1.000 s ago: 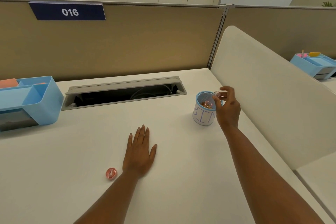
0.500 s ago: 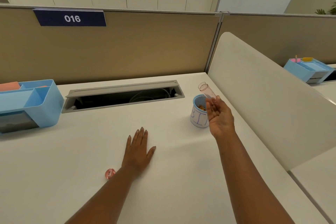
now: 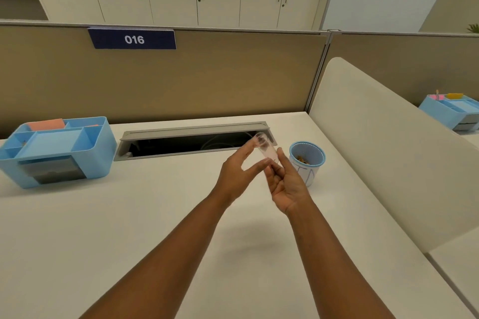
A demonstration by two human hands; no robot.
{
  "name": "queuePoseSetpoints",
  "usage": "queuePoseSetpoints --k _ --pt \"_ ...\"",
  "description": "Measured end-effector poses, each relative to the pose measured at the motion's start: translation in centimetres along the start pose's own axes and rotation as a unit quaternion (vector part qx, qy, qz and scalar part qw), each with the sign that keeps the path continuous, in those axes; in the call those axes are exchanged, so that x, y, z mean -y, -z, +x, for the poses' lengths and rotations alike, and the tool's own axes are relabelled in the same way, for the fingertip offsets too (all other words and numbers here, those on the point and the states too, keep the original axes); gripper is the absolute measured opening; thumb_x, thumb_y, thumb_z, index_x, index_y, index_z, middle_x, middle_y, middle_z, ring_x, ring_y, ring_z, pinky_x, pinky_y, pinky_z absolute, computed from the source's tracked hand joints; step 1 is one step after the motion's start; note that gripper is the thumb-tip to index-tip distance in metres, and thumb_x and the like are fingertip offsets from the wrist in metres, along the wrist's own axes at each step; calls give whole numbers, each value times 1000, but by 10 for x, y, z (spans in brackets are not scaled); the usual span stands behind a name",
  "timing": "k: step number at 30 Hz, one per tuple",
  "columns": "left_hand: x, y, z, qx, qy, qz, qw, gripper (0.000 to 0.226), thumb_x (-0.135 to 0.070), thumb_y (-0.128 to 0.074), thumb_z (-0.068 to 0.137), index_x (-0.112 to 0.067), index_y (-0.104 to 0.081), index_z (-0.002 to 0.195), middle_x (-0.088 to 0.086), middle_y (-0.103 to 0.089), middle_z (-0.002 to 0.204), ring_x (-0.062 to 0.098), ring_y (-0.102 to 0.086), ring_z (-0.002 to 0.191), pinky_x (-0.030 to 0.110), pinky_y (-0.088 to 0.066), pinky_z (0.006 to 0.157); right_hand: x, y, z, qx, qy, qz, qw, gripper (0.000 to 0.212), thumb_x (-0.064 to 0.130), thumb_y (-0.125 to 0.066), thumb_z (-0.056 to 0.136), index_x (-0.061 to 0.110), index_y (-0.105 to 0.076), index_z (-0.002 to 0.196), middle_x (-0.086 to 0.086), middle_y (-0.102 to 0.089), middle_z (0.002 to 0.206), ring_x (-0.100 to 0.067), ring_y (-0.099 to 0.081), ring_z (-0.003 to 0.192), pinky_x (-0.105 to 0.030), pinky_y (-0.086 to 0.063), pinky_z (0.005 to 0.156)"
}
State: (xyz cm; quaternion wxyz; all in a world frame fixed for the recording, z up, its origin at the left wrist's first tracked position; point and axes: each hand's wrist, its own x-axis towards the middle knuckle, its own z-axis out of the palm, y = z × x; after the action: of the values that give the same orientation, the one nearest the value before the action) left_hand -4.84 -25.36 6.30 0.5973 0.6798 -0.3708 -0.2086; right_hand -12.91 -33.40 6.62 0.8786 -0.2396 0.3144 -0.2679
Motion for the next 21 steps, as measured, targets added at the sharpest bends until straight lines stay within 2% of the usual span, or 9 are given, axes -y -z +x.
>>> queuePoseSetpoints --k 2,4,6,9,11,14,15,18,21 --pt "-7 2 -1 -19 -9 -77 997 50 -18 -61 83 -18 -45 130 -2 -54 128 13 -50 121 20 -43 98 -10 -4 -1 8 -9 -47 999 24 26 -64 82 4 -64 73 -3 -70 50 -7 -66 45 -15 -57 48" --pt "-9 8 -3 -62 -11 -93 994 37 -17 -60 83 -12 -55 120 6 -63 121 14 -58 110 12 -49 86 -18 -5 -1 20 -16 -87 996 28 30 -64 82 4 -65 73 -4 -70 54 -10 -67 50 -18 -58 53" --pt "-6 18 -7 -97 5 -111 989 26 -18 -59 84 -9 -61 109 12 -66 115 17 -62 104 18 -52 83 -26 -6 -2 20 -17 -150 988 34 36 -59 84 4 -66 78 -6 -71 62 -12 -69 56 -20 -59 54" --pt "0 40 -13 -142 51 -173 973 23 -18 -56 86 -9 -61 107 12 -66 107 18 -63 96 13 -54 72 -45 -5 -1 -7 9 -329 944 34 34 -56 88 2 -67 89 -9 -68 74 -16 -66 65 -23 -58 59" --pt "4 57 -18 -171 79 -188 964 26 -21 -55 87 -8 -60 109 12 -66 106 20 -63 96 13 -54 68 -66 -2 -2 15 41 -482 875 26 27 -64 83 3 -67 94 -11 -67 85 -17 -63 70 -26 -57 65" --pt "8 77 -27 -209 116 -198 951 21 -26 -54 87 -13 -62 101 10 -66 103 19 -65 87 19 -53 69 -100 4 -5 114 83 -723 677 41 37 -73 73 16 -65 107 -7 -67 104 -19 -63 93 -32 -51 84" --pt "9 84 -30 -218 123 -205 946 18 -28 -54 87 -15 -63 97 9 -66 102 18 -65 85 19 -54 68 -111 5 -7 138 80 -761 629 48 43 -73 71 20 -61 112 -5 -64 112 -20 -60 101 -32 -48 87" --pt "9 103 -40 -227 128 -213 941 13 -29 -56 86 -19 -64 90 8 -67 97 19 -65 83 17 -56 60 -140 5 -13 168 85 -811 554 59 51 -69 71 26 -51 122 -4 -55 125 -21 -53 112 -32 -43 91" --pt "8 118 -51 -228 121 -193 946 18 -25 -57 86 -16 -62 100 9 -66 101 18 -64 85 17 -56 59 -158 4 -19 177 104 -829 520 56 44 -69 74 25 -50 124 -5 -51 125 -23 -52 112 -32 -44 90"
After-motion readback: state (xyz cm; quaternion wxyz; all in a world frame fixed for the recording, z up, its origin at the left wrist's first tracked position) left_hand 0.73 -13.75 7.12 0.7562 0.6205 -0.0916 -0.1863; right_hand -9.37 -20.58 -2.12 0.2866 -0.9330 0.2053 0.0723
